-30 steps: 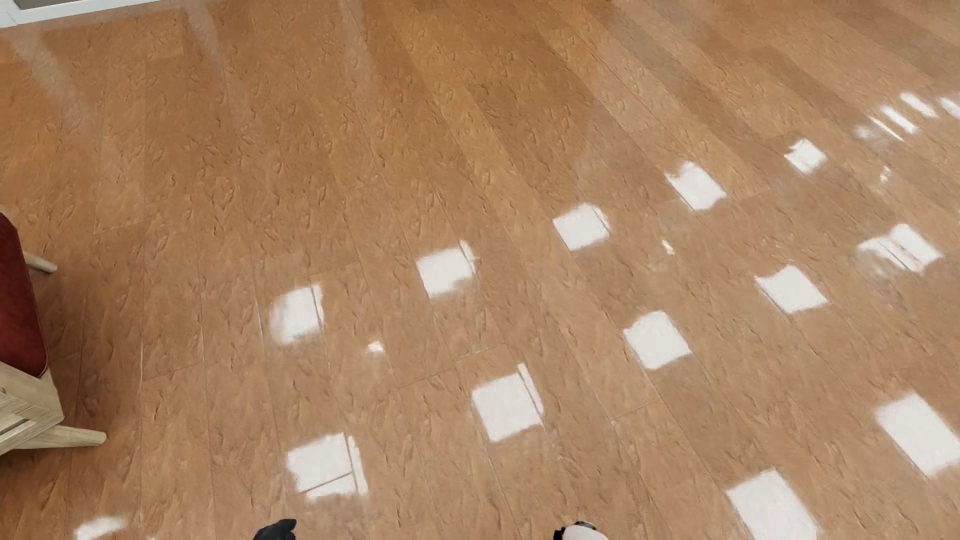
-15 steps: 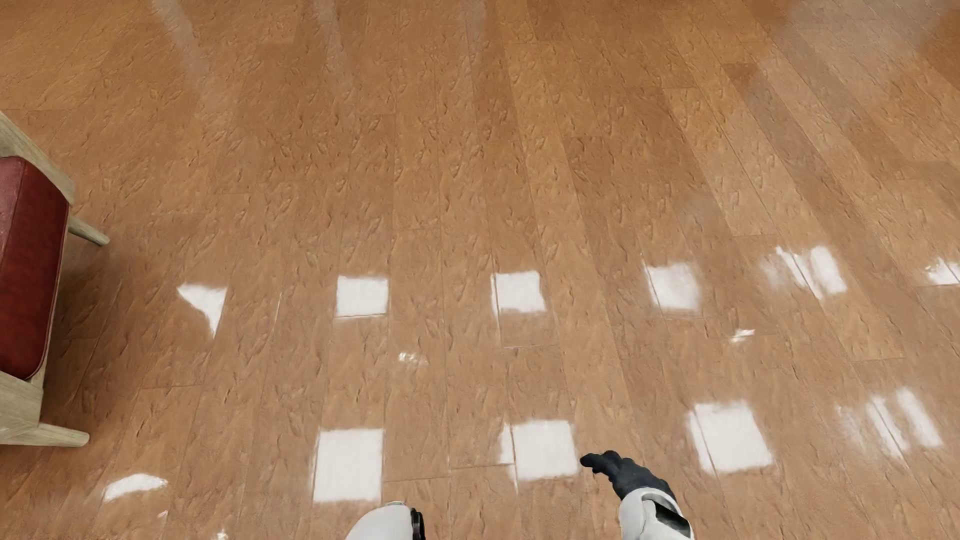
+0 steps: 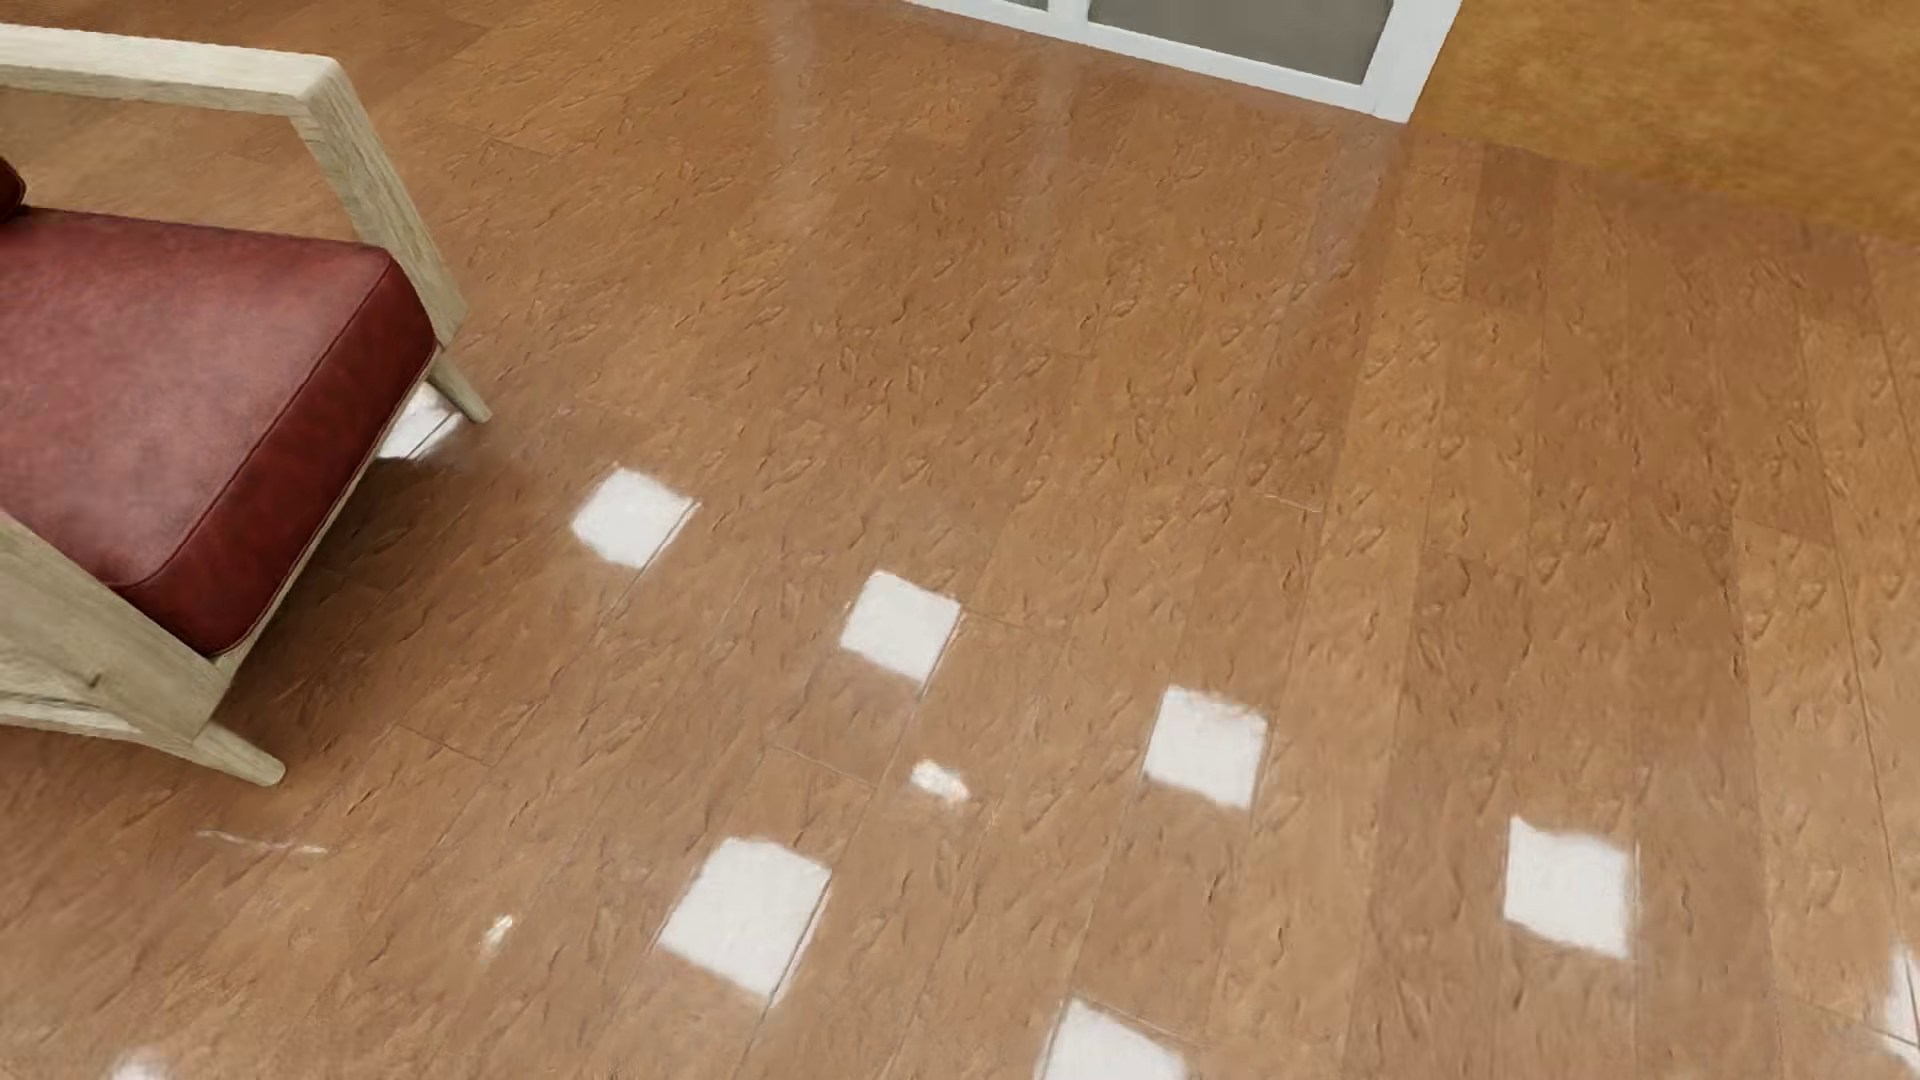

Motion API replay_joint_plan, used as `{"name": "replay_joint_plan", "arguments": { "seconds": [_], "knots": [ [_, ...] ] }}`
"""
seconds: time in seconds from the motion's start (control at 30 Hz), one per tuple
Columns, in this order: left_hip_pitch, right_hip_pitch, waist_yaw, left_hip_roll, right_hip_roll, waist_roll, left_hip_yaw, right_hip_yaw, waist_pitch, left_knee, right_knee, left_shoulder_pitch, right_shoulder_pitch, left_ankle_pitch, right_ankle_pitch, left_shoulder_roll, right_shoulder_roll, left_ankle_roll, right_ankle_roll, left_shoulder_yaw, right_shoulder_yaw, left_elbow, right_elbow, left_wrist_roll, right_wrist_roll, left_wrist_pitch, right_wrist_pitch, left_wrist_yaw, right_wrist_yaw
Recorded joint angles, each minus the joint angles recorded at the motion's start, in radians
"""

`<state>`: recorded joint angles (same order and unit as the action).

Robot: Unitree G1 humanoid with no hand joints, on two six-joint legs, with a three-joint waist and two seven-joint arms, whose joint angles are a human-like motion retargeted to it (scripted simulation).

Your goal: Walk towards the dark purple armchair

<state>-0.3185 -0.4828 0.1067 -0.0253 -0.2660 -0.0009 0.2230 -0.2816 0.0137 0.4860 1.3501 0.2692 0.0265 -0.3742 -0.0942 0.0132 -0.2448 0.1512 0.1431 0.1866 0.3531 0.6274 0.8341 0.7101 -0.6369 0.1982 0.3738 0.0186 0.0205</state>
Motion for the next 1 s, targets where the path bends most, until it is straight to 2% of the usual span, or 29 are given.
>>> {"name": "replay_joint_plan", "arguments": {
  "seconds": [0.07,0.13,0.17,0.2,0.23,0.27,0.3,0.33,0.37,0.4,0.43,0.47,0.5,0.57,0.6,0.63,0.67,0.7,0.73,0.8,0.83,0.87,0.9,0.93,1.0],
  "knots": [
    [0.035,-0.095,-0.029,-0.025,-0.032,-0.012,-0.128,0.080,0.000,0.002,-0.127,-0.055,0.100,-0.019,-0.007,0.015,0.024,-0.046,0.005,-0.031,-0.046,-0.035,0.015,-0.002,0.051,-0.059,0.010,0.050,-0.038],
    [0.054,-0.119,-0.056,-0.040,-0.065,-0.025,-0.260,0.132,-0.002,0.025,-0.406,-0.104,0.169,-0.049,-0.019,0.040,0.041,-0.096,-0.028,-0.112,-0.048,-0.068,0.035,0.000,0.065,-0.112,0.017,0.061,-0.001],
    [0.064,-0.109,-0.069,-0.044,-0.050,-0.031,-0.325,0.191,-0.003,0.034,-0.584,-0.125,0.194,-0.063,-0.009,0.054,0.048,-0.123,-0.060,-0.159,-0.040,-0.084,0.038,0.000,0.060,-0.130,0.014,0.053,0.021],
    [0.074,-0.089,-0.080,-0.044,-0.008,-0.036,-0.392,0.305,-0.004,0.038,-0.756,-0.141,0.214,-0.077,0.017,0.065,0.056,-0.151,-0.047,-0.204,-0.037,-0.100,0.034,-0.002,0.055,-0.144,0.010,0.044,0.035],
    [0.083,-0.058,-0.088,-0.038,0.033,-0.041,-0.459,0.431,-0.005,0.043,-0.890,-0.153,0.230,-0.096,0.058,0.074,0.068,-0.181,-0.007,-0.243,-0.042,-0.117,0.026,-0.006,0.055,-0.155,0.008,0.035,0.037],
    [0.087,-0.029,-0.092,-0.023,0.054,-0.045,-0.524,0.494,-0.004,0.052,-0.929,-0.160,0.238,-0.118,0.087,0.085,0.087,-0.211,0.073,-0.273,-0.052,-0.137,0.016,-0.012,0.061,-0.164,0.007,0.028,0.034],
    [0.074,-0.007,-0.091,-0.006,0.047,-0.050,-0.582,0.447,0.000,0.087,-0.889,-0.161,0.236,-0.149,-0.021,0.092,0.101,-0.241,0.102,-0.292,-0.059,-0.159,0.008,-0.019,0.064,-0.172,0.008,0.030,0.026],
    [0.052,0.002,-0.090,0.023,0.048,-0.049,-0.627,0.368,0.005,0.130,-0.837,-0.155,0.218,-0.173,-0.095,0.096,0.112,-0.267,0.095,-0.292,-0.048,-0.185,0.003,-0.028,0.050,-0.174,0.009,0.047,0.014],
    [0.020,0.008,-0.089,0.067,0.060,-0.040,-0.623,0.293,0.009,0.167,-0.803,-0.139,0.186,-0.163,-0.129,0.085,0.108,-0.282,0.070,-0.274,-0.017,-0.208,0.001,-0.043,0.012,-0.172,0.014,0.085,-0.004],
    [-0.014,0.018,-0.087,0.132,0.076,-0.028,-0.552,0.227,0.010,0.192,-0.795,-0.114,0.146,-0.126,-0.142,0.061,0.090,-0.273,0.044,-0.251,0.028,-0.220,0.002,-0.063,-0.041,-0.167,0.026,0.134,-0.025],
    [-0.041,0.037,-0.085,0.219,0.095,-0.015,-0.396,0.167,0.009,0.197,-0.810,-0.086,0.109,-0.073,-0.144,0.043,0.066,-0.210,0.020,-0.245,0.070,-0.218,-0.001,-0.076,-0.095,-0.166,0.034,0.171,-0.041],
    [-0.049,0.063,-0.083,0.306,0.114,-0.006,-0.216,0.107,0.006,0.190,-0.836,-0.066,0.087,-0.044,-0.143,0.045,0.041,-0.137,-0.003,-0.266,0.095,-0.205,-0.023,-0.073,-0.128,-0.166,0.033,0.167,-0.052],
    [-0.049,0.095,-0.081,0.352,0.129,0.001,-0.084,0.047,0.002,0.201,-0.869,-0.058,0.087,-0.052,-0.142,0.066,0.021,-0.133,-0.023,-0.305,0.086,-0.188,-0.070,-0.054,-0.129,-0.170,0.020,0.116,-0.066],
    [-0.064,0.152,-0.081,0.316,0.147,0.009,-0.016,-0.077,-0.004,0.278,-0.907,-0.072,0.148,-0.088,-0.153,0.121,0.010,-0.254,-0.054,-0.373,-0.018,-0.161,-0.215,0.008,-0.046,-0.179,-0.039,-0.029,-0.109],
    [-0.065,0.173,-0.085,0.274,0.149,0.013,-0.006,-0.139,-0.006,0.302,-0.911,-0.084,0.201,-0.087,-0.165,0.130,0.012,-0.313,-0.067,-0.384,-0.076,-0.160,-0.300,0.039,0.011,-0.173,-0.072,-0.066,-0.133],
    [-0.047,0.189,-0.091,0.237,0.147,0.017,0.033,-0.198,-0.009,0.289,-0.912,-0.090,0.246,-0.082,-0.175,0.124,0.020,-0.286,-0.081,-0.381,-0.123,-0.167,-0.373,0.062,0.051,-0.164,-0.096,-0.064,-0.154],
    [-0.005,0.198,-0.099,0.239,0.142,0.021,0.134,-0.254,-0.013,0.228,-0.904,-0.090,0.279,-0.091,-0.183,0.108,0.030,-0.202,-0.093,-0.367,-0.157,-0.181,-0.428,0.068,0.059,-0.157,-0.109,-0.034,-0.170],
    [0.050,0.199,-0.107,0.250,0.133,0.027,0.253,-0.300,-0.017,0.126,-0.884,-0.084,0.298,-0.116,-0.190,0.089,0.043,-0.151,-0.101,-0.353,-0.181,-0.198,-0.466,0.055,0.039,-0.155,-0.113,0.001,-0.179],
    [0.090,0.190,-0.110,0.232,0.115,0.030,0.288,-0.327,-0.017,0.025,-0.845,-0.079,0.306,-0.126,-0.191,0.075,0.059,-0.131,-0.102,-0.349,-0.203,-0.212,-0.492,0.030,0.004,-0.160,-0.115,0.026,-0.181],
    [0.111,0.104,-0.112,0.178,0.017,0.029,0.221,-0.327,-0.006,-0.068,-0.631,-0.088,0.301,-0.099,-0.122,0.081,0.098,-0.133,-0.078,-0.379,-0.246,-0.219,-0.523,-0.010,-0.068,-0.168,-0.132,0.030,-0.181],
    [0.110,0.023,-0.114,0.161,-0.052,0.025,0.204,-0.292,0.002,-0.075,-0.473,-0.089,0.293,-0.088,-0.034,0.094,0.112,-0.139,-0.063,-0.395,-0.257,-0.219,-0.532,-0.007,-0.095,-0.173,-0.152,0.019,-0.178],
    [0.108,-0.079,-0.118,0.149,-0.109,0.019,0.195,-0.224,0.010,-0.072,-0.317,-0.087,0.278,-0.090,0.049,0.107,0.121,-0.144,-0.080,-0.406,-0.255,-0.220,-0.539,-0.002,-0.122,-0.178,-0.173,0.007,-0.170],
    [0.106,-0.169,-0.119,0.137,-0.147,0.012,0.191,-0.153,0.015,-0.065,-0.208,-0.077,0.269,-0.094,0.073,0.117,0.121,-0.148,-0.086,-0.411,-0.252,-0.227,-0.551,-0.006,-0.149,-0.184,-0.204,-0.003,-0.159],
    [0.105,-0.229,-0.118,0.126,-0.174,0.003,0.186,-0.107,0.018,-0.066,-0.171,-0.060,0.254,-0.094,0.044,0.119,0.133,-0.152,-0.072,-0.408,-0.246,-0.242,-0.558,-0.020,-0.177,-0.187,-0.230,-0.010,-0.159],
    [0.109,-0.235,-0.113,0.115,-0.213,-0.015,0.177,-0.119,0.015,-0.080,-0.334,-0.047,0.251,-0.089,-0.030,0.114,0.166,-0.166,-0.052,-0.396,-0.259,-0.264,-0.593,-0.065,-0.194,-0.169,-0.285,0.002,-0.163]
  ]
}}
